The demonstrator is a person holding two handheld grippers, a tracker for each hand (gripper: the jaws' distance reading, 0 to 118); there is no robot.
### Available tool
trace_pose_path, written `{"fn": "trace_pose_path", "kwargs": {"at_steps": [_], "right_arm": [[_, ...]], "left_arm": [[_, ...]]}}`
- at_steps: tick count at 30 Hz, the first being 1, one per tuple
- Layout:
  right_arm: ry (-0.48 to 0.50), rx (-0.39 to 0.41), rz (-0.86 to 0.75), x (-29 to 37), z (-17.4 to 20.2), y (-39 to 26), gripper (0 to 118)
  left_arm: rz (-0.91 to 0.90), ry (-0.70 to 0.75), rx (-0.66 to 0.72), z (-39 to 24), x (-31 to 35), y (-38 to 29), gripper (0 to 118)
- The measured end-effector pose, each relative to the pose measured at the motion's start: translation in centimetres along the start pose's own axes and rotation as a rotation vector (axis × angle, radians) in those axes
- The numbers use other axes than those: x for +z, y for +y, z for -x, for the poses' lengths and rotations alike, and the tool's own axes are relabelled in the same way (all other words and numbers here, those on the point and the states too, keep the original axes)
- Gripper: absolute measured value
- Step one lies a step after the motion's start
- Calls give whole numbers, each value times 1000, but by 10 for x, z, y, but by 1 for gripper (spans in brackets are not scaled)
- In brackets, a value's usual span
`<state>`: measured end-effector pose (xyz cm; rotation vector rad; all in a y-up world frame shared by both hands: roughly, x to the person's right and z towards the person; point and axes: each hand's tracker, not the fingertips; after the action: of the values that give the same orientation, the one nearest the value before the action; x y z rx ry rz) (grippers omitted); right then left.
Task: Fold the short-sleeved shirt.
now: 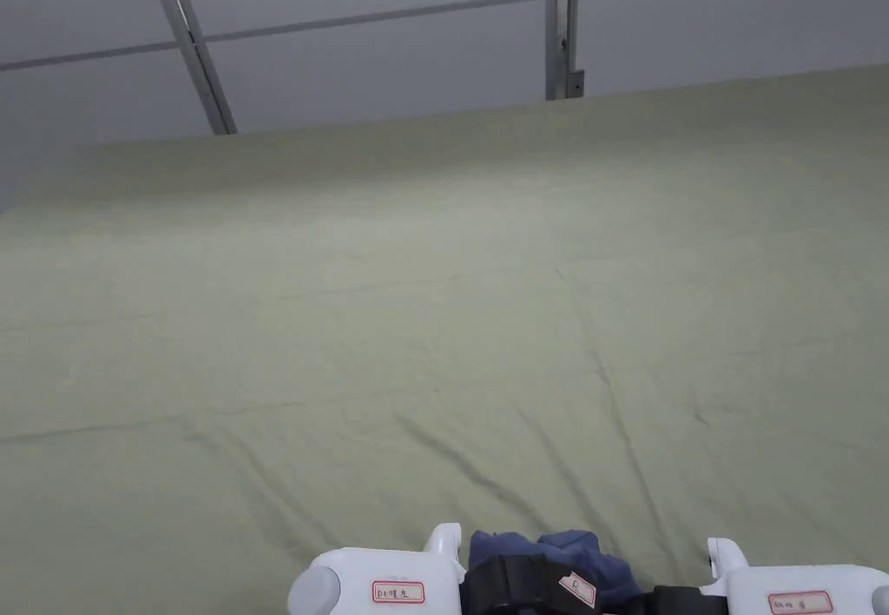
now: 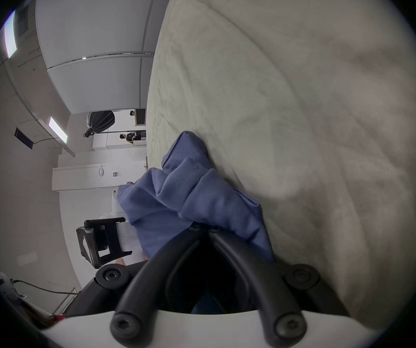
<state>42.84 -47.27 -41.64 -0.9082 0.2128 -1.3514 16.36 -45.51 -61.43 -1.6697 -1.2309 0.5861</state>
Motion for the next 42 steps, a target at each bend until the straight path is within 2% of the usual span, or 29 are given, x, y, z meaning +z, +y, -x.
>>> {"fn": "trace_pose_path", "kwargs": {"at_steps": [1, 2, 3, 4, 5, 6, 9, 10, 12, 14, 17, 20, 21, 24, 25, 26, 27, 28, 29, 30, 31, 32, 33, 36, 38, 39, 42], "right_arm": [[-1, -13, -4, 0, 0, -1, 2], [-3, -30, -6, 1, 1, -1, 2], [-22, -45, -14, 0, 5, -2, 2], [-16, -44, -14, -1, 7, -3, 2], [-20, -40, -18, -2, 14, -5, 2], [-43, -23, -17, -2, 22, -7, 2], [-51, 86, -6, 1, 49, -11, 2], [-29, 105, -14, 1, 57, -11, 2], [1, 115, -20, 2, 74, -11, 2], [9, 170, -24, -2, 91, -10, 2], [62, 177, 1, -15, 104, -6, 2], [160, 92, 31, -38, 105, -3, 2], [159, 99, 45, -46, 106, 0, 2], [87, 147, 73, -67, 108, 8, 2], [56, 152, 88, -75, 106, 11, 2], [34, 152, 92, -82, 105, 13, 2], [30, 139, 94, -88, 103, 14, 2], [33, 124, 101, -91, 103, 17, 2], [32, 119, 101, -94, 104, 17, 2], [33, 120, 100, -94, 106, 17, 2], [33, 123, 101, -94, 109, 16, 2], [36, 132, 98, -87, 112, 16, 2], [40, 144, 92, -83, 116, 15, 2], [37, 184, 67, -64, 133, 9, 2], [29, 222, 35, -49, 148, 5, 2], [25, 245, 8, -41, 158, 4, 2], [6, 377, -87, -12, 197, 0, 2]], "left_arm": [[-13, 66, -23, 2, 6, 0, 118], [-13, 158, -18, 7, 13, 1, 97], [-2, 163, -28, 15, 18, 4, 62], [20, 14, 59, 27, 24, 9, 51], [26, -18, 117, 31, 27, 12, 51], [52, 5, 112, 31, 30, 17, 50], [126, -1, 8, 23, 61, 32, 50], [179, -73, 7, 24, 85, 40, 50], [204, -42, -125, 17, 146, 50, 50], [199, 82, -224, 20, 224, 63, 50], [106, 212, -119, 50, 348, 83, 50], [16, 366, -23, 81, 449, 84, 50], [2, 415, 7, 90, 477, 84, 50], [-24, 505, 168, 101, 514, 71, 50], [-33, 525, 178, 105, 518, 67, 50], [-40, 539, 167, 111, 519, 65, 63], [-42, 557, 182, 117, 515, 62, 86], [-54, 611, 189, 125, 508, 60, 101], [-46, 738, 208, 135, 500, 59, 105], [-47, 804, 213, 144, 498, 55, 105], [-101, 705, 201, 141, 503, 52, 105], [-144, 628, 182, 133, 499, 50, 110], [-173, 617, 173, 131, 493, 46, 116], [-102, 854, 184, 108, 492, 29, 118], [-114, 952, 84, 70, 489, 17, 118], [-147, 982, 41, 68, 509, 20, 118], [-302, 1072, -45, -16, 519, 5, 118]]}}
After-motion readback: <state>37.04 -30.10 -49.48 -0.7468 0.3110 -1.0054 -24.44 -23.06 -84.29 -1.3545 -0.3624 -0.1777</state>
